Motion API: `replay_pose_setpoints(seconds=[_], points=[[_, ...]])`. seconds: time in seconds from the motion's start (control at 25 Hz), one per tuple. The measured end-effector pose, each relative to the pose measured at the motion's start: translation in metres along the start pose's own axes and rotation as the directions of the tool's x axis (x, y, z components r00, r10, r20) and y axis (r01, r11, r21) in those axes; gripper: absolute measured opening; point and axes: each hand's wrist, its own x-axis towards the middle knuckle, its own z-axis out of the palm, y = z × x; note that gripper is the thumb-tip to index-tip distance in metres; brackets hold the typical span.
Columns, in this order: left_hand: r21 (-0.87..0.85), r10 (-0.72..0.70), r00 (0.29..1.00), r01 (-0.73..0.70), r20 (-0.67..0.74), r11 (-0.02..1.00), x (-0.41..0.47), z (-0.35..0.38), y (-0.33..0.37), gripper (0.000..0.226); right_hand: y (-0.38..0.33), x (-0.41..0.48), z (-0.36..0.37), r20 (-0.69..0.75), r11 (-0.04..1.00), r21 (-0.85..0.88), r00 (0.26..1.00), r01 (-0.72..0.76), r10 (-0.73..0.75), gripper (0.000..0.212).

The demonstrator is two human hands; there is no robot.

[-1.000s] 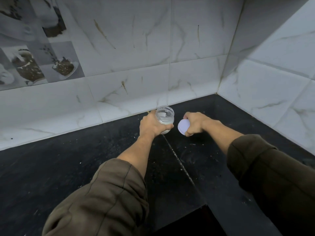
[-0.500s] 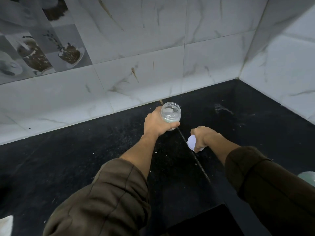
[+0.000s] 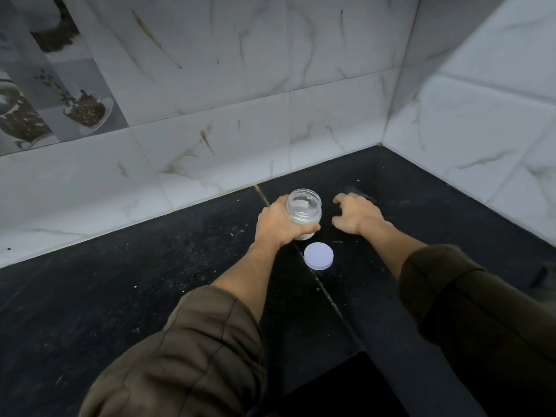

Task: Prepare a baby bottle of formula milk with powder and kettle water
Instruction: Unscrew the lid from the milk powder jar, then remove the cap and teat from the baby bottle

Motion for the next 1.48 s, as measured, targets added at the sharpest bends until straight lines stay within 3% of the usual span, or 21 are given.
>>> replay_pose_setpoints(seconds=[0.12, 0.28, 0.6, 0.88, 1.0, 1.08, 1.16, 1.36, 1.48], points=[[-0.016, 0.046, 0.997, -0.045, 0.058, 0.999, -0.013, 0.024, 0.021, 0.086, 0.018, -0.022, -0.026, -0.161, 0.987, 0.155, 0.987, 0.038, -0.012, 0.036], [-0.008, 0.034, 0.986, -0.033, 0.163, 0.999, -0.035, 0.057, 0.037, 0.091, 0.035, -0.06, -0.039, -0.175, 0.979, 0.139, 0.977, 0.149, -0.124, 0.022], [-0.082, -0.044, 0.938, 0.077, 0.343, 0.994, -0.078, 0.112, 0.04, 0.099, 0.073, -0.109, -0.023, 0.01, 0.977, -0.089, 0.981, 0.195, -0.195, 0.027], [-0.13, -0.092, 0.92, 0.152, 0.38, 0.98, -0.082, 0.127, 0.028, 0.109, 0.089, -0.116, -0.012, 0.067, 0.975, -0.072, 0.976, 0.21, -0.206, 0.022], [-0.129, -0.076, 0.913, 0.139, 0.402, 0.982, -0.081, 0.117, 0.034, 0.144, 0.097, -0.117, -0.02, 0.008, 0.983, -0.033, 0.984, 0.18, -0.18, 0.025], [-0.14, -0.038, 0.914, 0.103, 0.405, 0.985, -0.081, 0.106, 0.046, 0.159, 0.106, -0.119, -0.032, -0.054, 0.993, -0.039, 0.992, 0.108, -0.11, 0.028], [-0.138, 0.035, 0.934, 0.016, 0.356, 0.99, -0.078, 0.096, 0.062, 0.156, 0.118, -0.121, -0.046, -0.066, 0.997, -0.077, 0.998, 0.0, -0.005, 0.028], [-0.08, 0.268, 0.921, -0.256, 0.283, 0.963, -0.072, 0.091, 0.118, 0.147, 0.151, -0.134, -0.062, 0.093, 0.968, -0.181, 0.977, -0.173, 0.192, 0.029], [-0.135, 0.342, 0.885, -0.315, 0.315, 0.94, -0.08, 0.108, 0.147, 0.147, 0.163, -0.147, -0.064, 0.177, 0.96, -0.193, 0.955, -0.205, 0.24, 0.047]])
